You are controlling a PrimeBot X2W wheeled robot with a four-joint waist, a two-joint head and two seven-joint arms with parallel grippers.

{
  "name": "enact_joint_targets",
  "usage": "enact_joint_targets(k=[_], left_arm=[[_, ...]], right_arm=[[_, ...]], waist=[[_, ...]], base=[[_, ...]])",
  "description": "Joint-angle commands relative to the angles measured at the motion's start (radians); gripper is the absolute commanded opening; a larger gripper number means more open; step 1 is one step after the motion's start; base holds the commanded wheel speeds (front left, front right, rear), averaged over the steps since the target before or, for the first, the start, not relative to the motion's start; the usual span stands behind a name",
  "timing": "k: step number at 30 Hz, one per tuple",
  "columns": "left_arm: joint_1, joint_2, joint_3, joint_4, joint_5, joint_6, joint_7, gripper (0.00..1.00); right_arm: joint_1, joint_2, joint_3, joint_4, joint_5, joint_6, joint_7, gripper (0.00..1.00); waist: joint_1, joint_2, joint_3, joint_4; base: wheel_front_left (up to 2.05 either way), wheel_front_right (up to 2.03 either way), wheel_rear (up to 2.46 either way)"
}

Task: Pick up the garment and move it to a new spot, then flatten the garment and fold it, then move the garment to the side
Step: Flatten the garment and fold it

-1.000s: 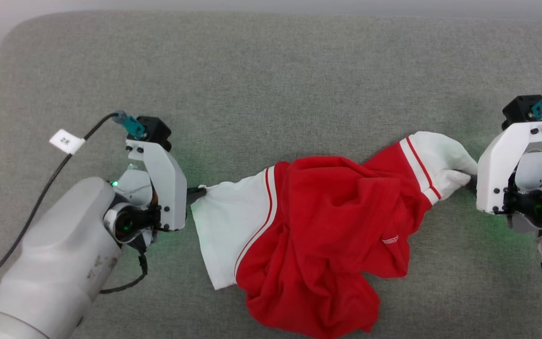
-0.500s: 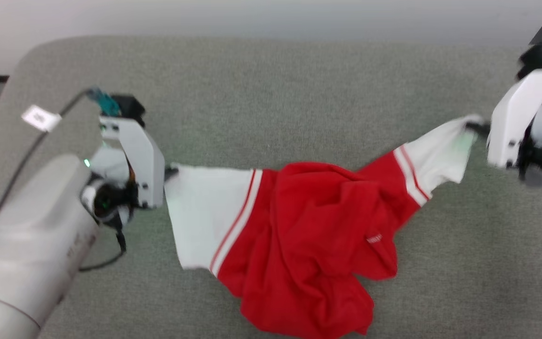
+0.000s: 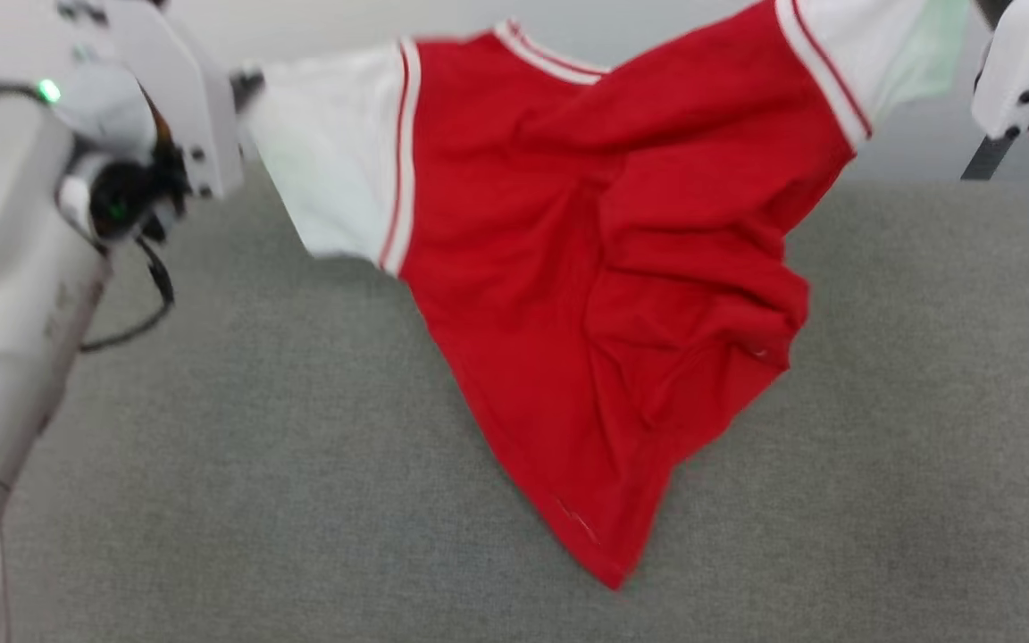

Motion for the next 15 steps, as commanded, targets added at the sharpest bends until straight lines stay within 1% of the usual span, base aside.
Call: enact_joint_targets(k=[1, 8, 15], left_arm=[[-0.029, -0.001, 0.006, 0.012, 0.014, 0.006, -0.02, 0.0], [-0.155, -0.025, 0.032, 0.066, 0.041, 0.016, -0.113, 0.0], [-0.26, -0.045, 0.064, 0.123, 0.056, 0.032, -0.21, 0.0]], right_arm=[[-0.022, -0.003, 0.014, 0.022, -0.007, -0.001, -0.048, 0.0], [-0.13, -0.013, 0.041, 0.144, -0.038, -0.001, -0.246, 0.0], [-0.222, -0.023, 0.045, 0.252, -0.062, -0.001, -0.389, 0.0]], waist=[[0.0, 0.0, -0.041, 0.005], [0.0, 0.0, -0.088, 0.01], [0.0, 0.0, -0.106, 0.01]], base=[[0.0, 0.0, 0.0], [0.0, 0.0, 0.0], [0.0, 0.0, 0.0]])
